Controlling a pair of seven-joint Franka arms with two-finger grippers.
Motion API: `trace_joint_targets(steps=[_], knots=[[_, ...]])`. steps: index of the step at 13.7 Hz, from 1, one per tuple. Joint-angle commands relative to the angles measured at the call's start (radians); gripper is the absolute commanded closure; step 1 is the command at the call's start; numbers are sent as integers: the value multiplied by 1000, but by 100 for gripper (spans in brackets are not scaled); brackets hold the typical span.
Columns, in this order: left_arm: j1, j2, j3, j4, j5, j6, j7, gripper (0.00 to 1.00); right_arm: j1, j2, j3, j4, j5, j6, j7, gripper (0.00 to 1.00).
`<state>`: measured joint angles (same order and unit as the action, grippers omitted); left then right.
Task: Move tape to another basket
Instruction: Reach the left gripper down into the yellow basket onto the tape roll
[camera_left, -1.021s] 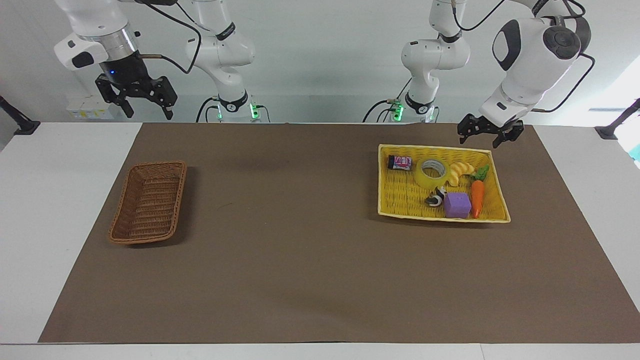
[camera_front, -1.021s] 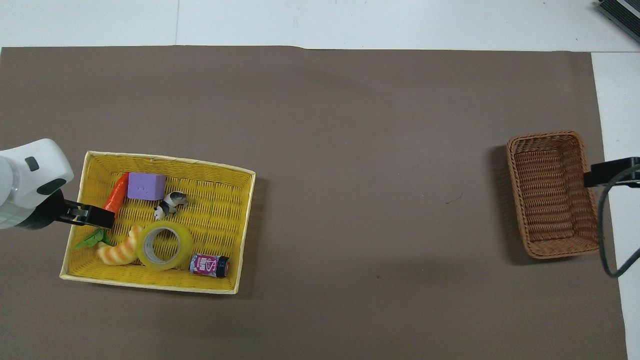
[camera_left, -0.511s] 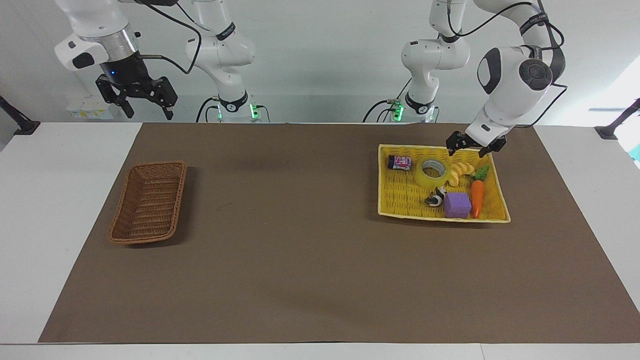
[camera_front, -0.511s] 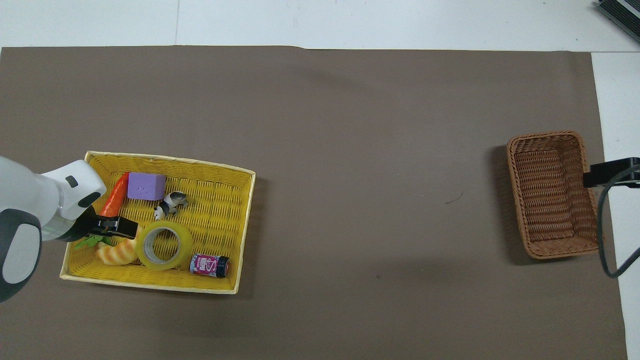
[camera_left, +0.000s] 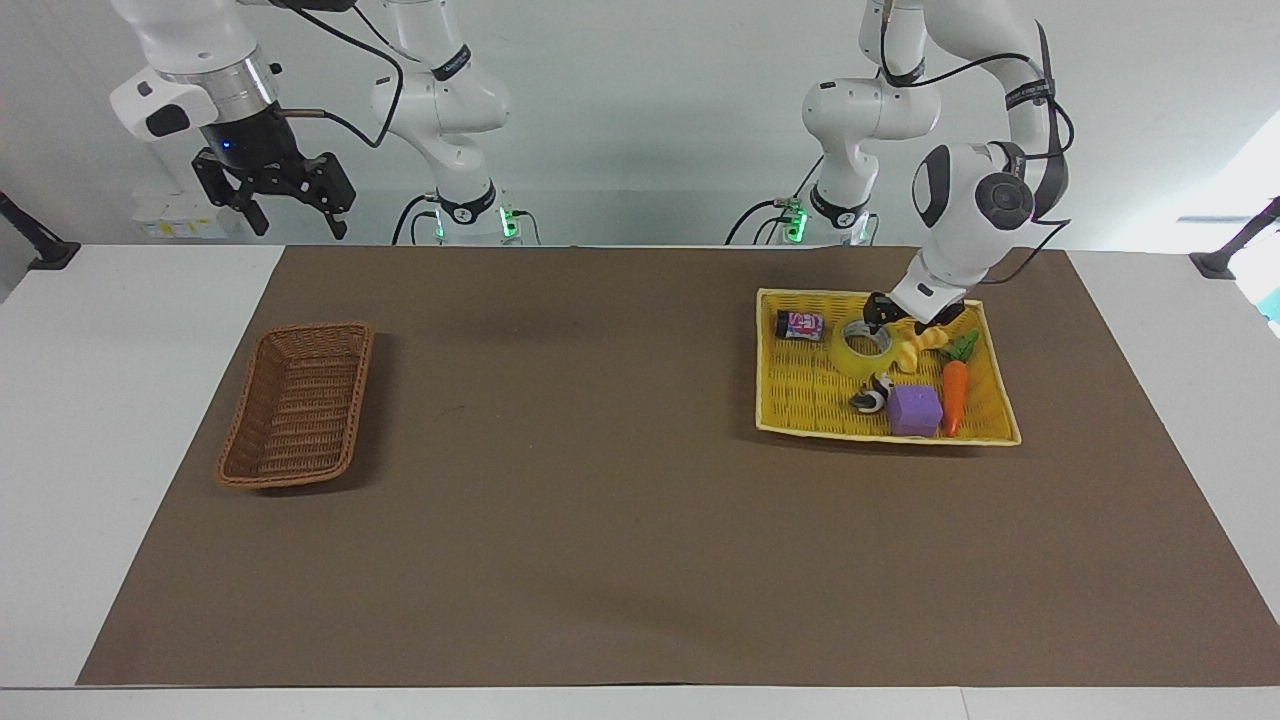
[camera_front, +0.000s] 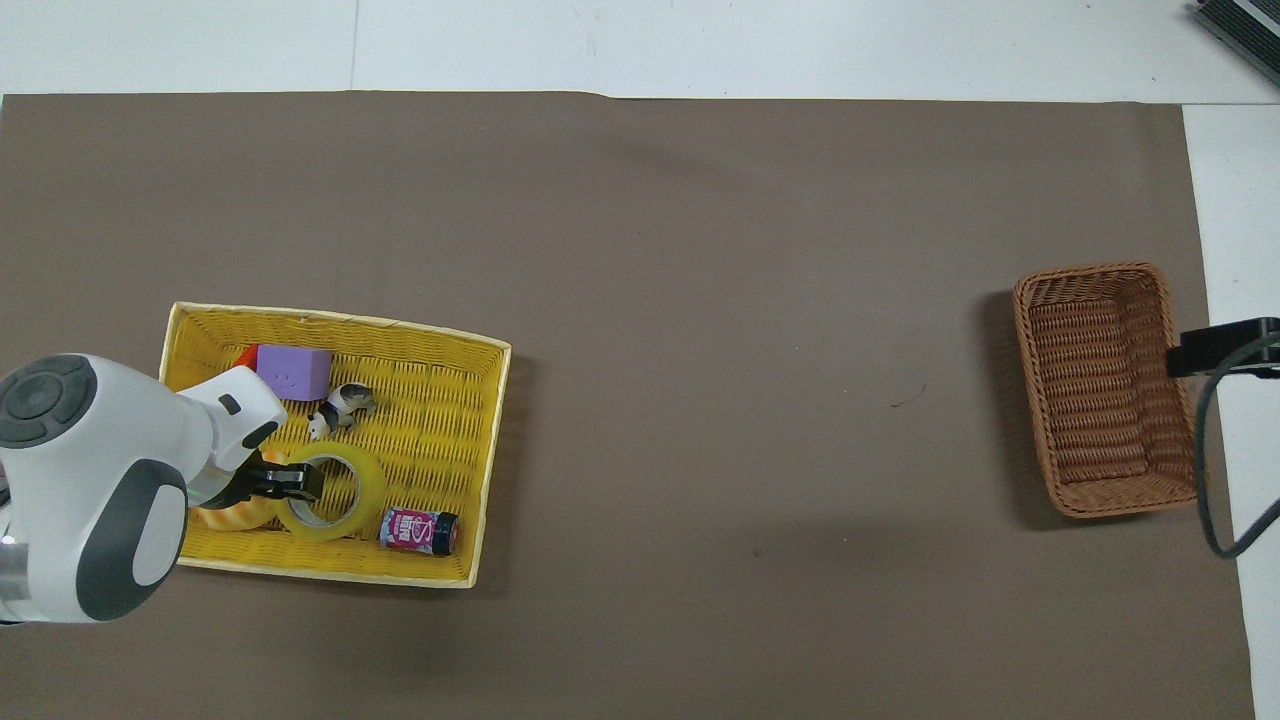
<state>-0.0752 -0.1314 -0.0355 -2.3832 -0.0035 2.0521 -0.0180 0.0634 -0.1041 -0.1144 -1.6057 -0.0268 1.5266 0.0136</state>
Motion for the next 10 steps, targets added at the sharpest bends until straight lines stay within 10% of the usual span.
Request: trace_joint_targets(steps=[1,4,6,8,10], knots=[[-15,-17,11,-77,2,75,-14,34,1,-29,-1,-33,-10,-5,-26,0],[-24,-11,11,-126,2,132,-13,39,1,-29,-1,-33,-10,-5,-27,0],[-28,4,11,-163,2,195,-13,59,1,-29,1,-33,-10,-5,-26,0],[-28,13,11,-165,2,208,0,100,1,-31,-1,-33,-10,-5,-26,0],[-25,28,13,-137,2,197,4,100,1,-32,-1,-36,-10,-10,-26,0]])
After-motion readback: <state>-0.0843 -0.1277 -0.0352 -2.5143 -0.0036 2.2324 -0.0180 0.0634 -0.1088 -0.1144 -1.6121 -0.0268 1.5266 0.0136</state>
